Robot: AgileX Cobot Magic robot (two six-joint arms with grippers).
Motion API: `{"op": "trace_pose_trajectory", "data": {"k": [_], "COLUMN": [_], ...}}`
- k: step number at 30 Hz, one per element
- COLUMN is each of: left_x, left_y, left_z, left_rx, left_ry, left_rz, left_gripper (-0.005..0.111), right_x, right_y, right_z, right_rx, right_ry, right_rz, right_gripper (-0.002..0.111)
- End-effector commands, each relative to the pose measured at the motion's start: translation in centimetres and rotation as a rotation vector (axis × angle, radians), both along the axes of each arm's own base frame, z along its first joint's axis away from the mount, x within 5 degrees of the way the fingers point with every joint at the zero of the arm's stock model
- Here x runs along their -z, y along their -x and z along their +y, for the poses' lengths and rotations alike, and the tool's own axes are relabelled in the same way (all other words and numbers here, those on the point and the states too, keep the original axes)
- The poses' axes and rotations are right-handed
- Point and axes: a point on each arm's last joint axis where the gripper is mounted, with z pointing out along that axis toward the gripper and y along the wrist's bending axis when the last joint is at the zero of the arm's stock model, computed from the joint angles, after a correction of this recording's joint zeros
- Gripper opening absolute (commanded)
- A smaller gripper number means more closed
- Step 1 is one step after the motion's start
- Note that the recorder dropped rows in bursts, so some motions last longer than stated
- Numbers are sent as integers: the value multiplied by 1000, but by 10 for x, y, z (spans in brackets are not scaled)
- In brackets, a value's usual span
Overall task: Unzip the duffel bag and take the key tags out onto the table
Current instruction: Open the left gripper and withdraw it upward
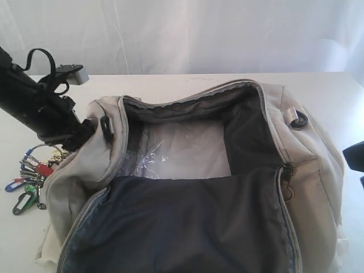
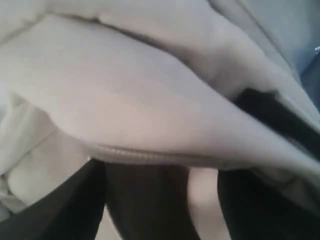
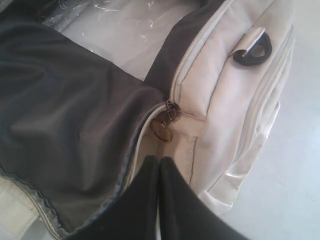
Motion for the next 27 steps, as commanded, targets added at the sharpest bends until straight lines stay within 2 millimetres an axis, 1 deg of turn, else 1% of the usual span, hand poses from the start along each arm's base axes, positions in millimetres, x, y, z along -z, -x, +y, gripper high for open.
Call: {"op": "trace_pose_trajectory", "data": {"k": [1, 3, 5, 9, 12, 15, 19, 22, 23, 27], "left_x": [7, 7, 2, -16, -39, -64, -100, -128, -140, -177], "left_y": [10, 10, 9, 6, 4, 4, 11, 22, 28, 52], "left_z": [-18, -19, -20, -23, -22, -13, -2, 4, 6, 9], "left_rx": [51, 51, 59, 104, 105, 90, 46, 34, 20, -25], "left_ry": [24, 26, 31, 52, 36, -64, -181, -228, -234, -216], "left_rz": [16, 14, 7, 6, -26, -79, -145, -190, -204, -267], "left_gripper": [67, 67, 67, 67, 67, 65, 64, 64, 64, 63], "right_x": [0, 0, 0, 0, 0, 0, 0, 0, 0, 0], "right_y": [1, 1, 1, 1, 1, 1, 1, 1, 1, 1], "right_z": [0, 0, 0, 0, 0, 0, 0, 0, 0, 0], "right_rx": [0, 0, 0, 0, 0, 0, 0, 0, 0, 0], "right_ry": [1, 1, 1, 1, 1, 1, 1, 1, 1, 1], "right_rz": [1, 1, 1, 1, 1, 1, 1, 1, 1, 1], "right_gripper": [0, 0, 0, 0, 0, 0, 0, 0, 0, 0]}}
